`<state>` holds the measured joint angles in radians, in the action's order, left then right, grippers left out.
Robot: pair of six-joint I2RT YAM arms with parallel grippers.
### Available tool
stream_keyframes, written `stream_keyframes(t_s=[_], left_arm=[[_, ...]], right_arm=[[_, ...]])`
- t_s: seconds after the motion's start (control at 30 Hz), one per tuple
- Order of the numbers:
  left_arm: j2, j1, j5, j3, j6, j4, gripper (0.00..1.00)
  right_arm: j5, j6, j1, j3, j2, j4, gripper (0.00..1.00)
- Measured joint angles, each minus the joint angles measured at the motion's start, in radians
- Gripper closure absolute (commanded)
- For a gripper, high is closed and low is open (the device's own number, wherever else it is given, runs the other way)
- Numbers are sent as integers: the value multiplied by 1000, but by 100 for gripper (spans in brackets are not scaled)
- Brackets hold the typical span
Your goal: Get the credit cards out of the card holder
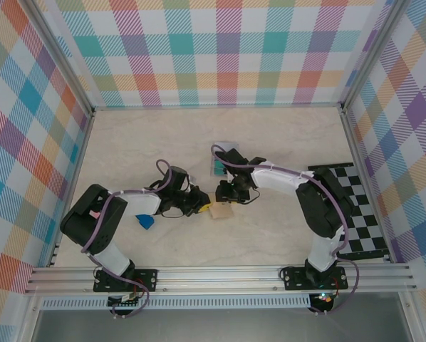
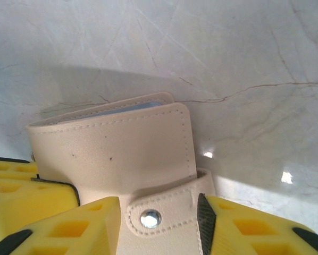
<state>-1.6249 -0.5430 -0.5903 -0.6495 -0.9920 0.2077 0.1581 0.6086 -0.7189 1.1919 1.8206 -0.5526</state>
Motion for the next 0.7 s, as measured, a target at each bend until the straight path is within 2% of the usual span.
stream_keyframes(t_s=[0.3, 0.7], left_arm=[[35, 0, 8, -27, 46, -77, 100], [37, 0, 8, -32, 58, -100, 100]], right_arm=[[-7, -23, -19, 0, -39, -21, 49], [-7, -23, -35, 29, 22, -43, 56]])
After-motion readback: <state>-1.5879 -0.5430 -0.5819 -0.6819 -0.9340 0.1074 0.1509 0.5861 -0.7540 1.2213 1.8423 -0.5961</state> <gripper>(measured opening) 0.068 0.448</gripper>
